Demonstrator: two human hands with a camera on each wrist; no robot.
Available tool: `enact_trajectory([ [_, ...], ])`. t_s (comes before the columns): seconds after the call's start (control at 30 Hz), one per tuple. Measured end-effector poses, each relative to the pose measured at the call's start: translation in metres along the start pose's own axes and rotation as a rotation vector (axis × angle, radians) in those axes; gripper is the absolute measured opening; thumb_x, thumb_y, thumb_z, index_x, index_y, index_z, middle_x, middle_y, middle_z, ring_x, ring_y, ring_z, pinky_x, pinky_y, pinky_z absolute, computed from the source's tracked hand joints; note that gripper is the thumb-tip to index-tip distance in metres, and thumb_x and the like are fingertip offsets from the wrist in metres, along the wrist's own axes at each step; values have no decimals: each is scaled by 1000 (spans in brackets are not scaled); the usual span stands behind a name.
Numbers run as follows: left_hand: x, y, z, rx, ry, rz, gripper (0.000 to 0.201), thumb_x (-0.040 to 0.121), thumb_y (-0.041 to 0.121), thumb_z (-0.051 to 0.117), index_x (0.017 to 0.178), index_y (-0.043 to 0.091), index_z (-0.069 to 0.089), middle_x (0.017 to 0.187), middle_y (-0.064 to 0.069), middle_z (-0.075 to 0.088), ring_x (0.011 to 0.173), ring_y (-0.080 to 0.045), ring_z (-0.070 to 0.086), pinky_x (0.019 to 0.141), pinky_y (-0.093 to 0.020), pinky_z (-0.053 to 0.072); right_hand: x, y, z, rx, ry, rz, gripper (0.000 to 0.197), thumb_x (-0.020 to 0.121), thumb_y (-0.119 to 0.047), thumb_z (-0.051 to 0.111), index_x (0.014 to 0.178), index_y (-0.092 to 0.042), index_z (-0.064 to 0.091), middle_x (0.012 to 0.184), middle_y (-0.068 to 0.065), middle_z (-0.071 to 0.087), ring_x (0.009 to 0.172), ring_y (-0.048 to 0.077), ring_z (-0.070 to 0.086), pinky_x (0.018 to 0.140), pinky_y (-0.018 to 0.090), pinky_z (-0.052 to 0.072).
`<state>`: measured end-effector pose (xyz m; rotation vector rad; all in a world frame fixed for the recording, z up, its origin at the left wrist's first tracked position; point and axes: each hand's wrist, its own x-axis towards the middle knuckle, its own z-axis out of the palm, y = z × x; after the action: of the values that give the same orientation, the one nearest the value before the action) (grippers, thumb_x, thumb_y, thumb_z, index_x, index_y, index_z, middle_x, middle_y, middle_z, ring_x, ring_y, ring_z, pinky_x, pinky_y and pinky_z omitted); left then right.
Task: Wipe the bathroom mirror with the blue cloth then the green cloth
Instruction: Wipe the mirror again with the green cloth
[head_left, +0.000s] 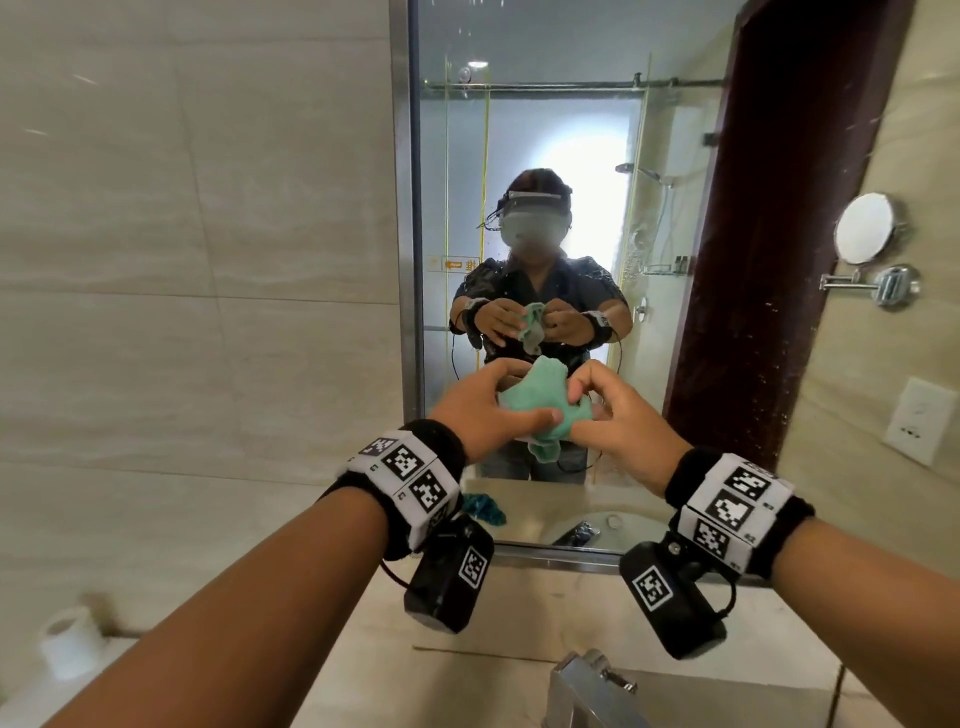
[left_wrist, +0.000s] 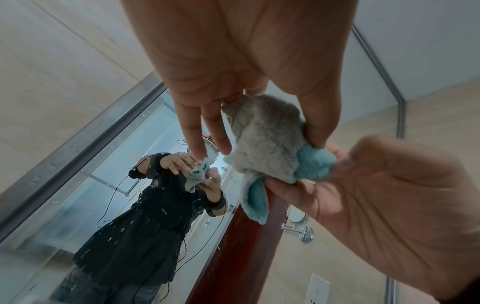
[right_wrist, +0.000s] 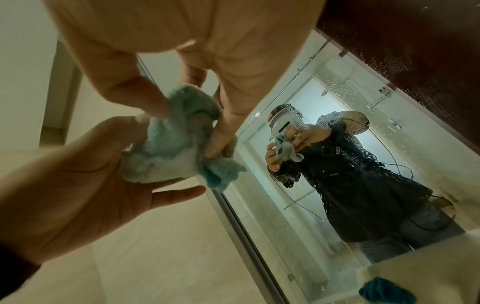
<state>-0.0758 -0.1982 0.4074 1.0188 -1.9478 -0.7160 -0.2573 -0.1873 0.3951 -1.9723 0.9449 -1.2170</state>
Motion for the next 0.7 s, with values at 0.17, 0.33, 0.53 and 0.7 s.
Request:
enact_trajectory([
  [0.17, 0, 2, 4, 11, 6, 36, 47, 74, 25, 78, 113, 25, 51, 96, 15, 54, 85, 1, 55, 69, -13, 49, 1, 4, -3, 15, 2, -17, 41, 78, 15, 59, 96, -18, 45, 107, 3, 48, 85, 17, 60, 66, 34, 53],
  [0.33, 5, 7, 4, 16, 65, 70, 50, 72, 17, 79, 111, 24, 49, 100, 6, 54, 90, -13, 59, 73, -28, 57, 15, 0, -6, 42, 60, -10, 46, 74, 19, 59, 93, -22, 50, 110, 5, 50, 97, 29, 60, 79, 48, 52],
  [0.53, 47, 30, -27, 213, 326, 123, 54, 68, 20, 79, 103, 26, 39, 103, 1, 53, 91, -18, 57, 72, -31, 53, 50, -27, -32, -381, 107, -13, 46, 82, -11, 69, 120, -27, 50, 122, -6, 47, 96, 9, 58, 74, 10, 47],
  [0.7, 103, 59, -60, 411, 450, 187, 49, 73, 21, 74, 113, 23, 45, 114, -2, 42, 90, -16, 47, 77, -25, 46, 94, -59, -75, -958, 187, -124, 61, 82, -23, 65, 136, -31, 38, 139, -6, 35, 114, 5, 44, 100, 27, 39],
])
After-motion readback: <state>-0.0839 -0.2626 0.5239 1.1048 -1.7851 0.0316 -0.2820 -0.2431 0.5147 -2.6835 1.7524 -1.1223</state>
